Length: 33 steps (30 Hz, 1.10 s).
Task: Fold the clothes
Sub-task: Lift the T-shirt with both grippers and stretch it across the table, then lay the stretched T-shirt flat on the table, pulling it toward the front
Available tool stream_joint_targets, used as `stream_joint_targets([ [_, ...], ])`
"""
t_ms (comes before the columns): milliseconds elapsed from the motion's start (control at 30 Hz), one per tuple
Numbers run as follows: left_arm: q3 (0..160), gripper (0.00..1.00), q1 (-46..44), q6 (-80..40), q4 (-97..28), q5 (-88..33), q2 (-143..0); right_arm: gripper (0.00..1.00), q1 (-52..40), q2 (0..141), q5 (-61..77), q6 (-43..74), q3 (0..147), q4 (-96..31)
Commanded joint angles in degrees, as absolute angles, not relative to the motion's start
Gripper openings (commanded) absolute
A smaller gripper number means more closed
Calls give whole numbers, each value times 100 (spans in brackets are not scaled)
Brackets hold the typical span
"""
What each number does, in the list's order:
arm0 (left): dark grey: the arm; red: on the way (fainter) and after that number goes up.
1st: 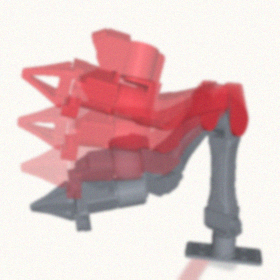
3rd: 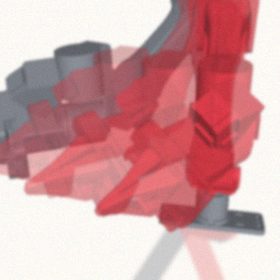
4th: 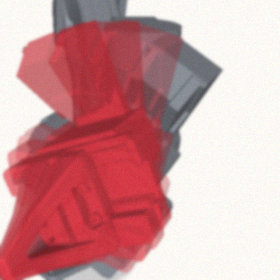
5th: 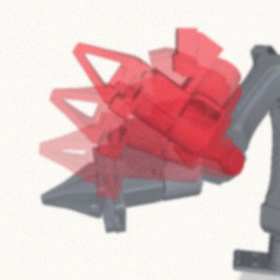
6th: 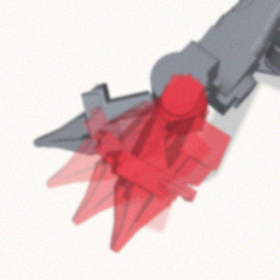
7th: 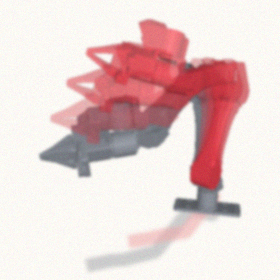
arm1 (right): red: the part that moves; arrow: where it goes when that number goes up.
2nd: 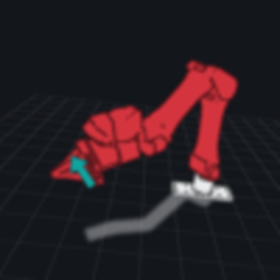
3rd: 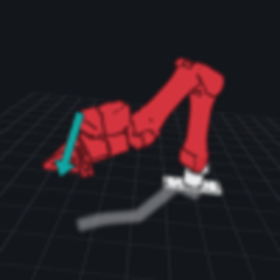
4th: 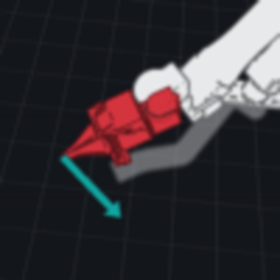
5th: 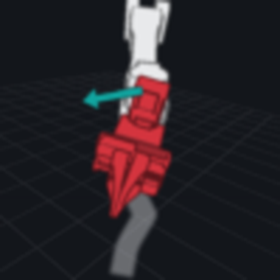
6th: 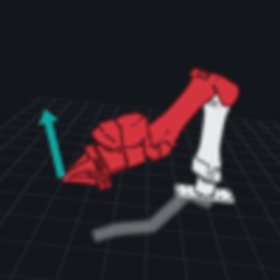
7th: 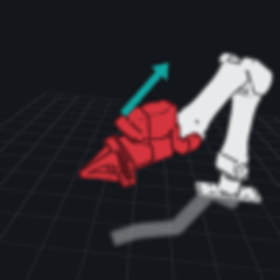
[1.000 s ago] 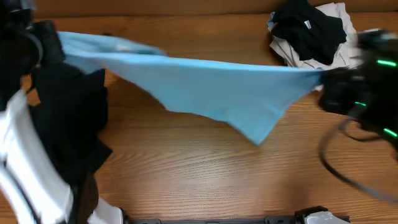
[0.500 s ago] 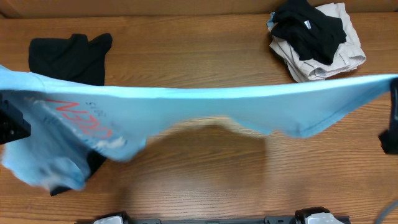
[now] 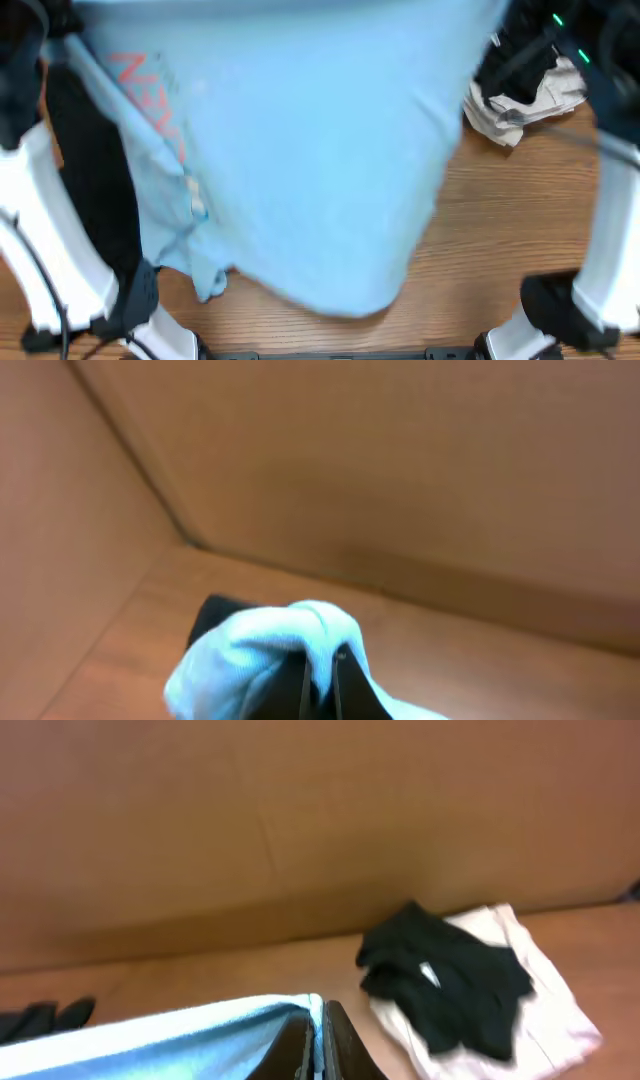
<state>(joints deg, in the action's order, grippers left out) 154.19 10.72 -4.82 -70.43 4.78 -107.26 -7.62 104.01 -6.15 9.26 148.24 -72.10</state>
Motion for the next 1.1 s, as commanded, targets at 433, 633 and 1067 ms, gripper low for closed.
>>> stream_joint_targets([
  [433,16009,4,1096,-517,-5216,14,-10908,4,340,10307,-119,1002,14969,-5898],
  [633,15819,4,1090,-244,-6318,23,-11148,4,425,10580,-45,945,14636,-6685],
  [1067,15819,4,1090,-257,-9500,38,-12025,4,425,10777,333,917,13417,-8458],
])
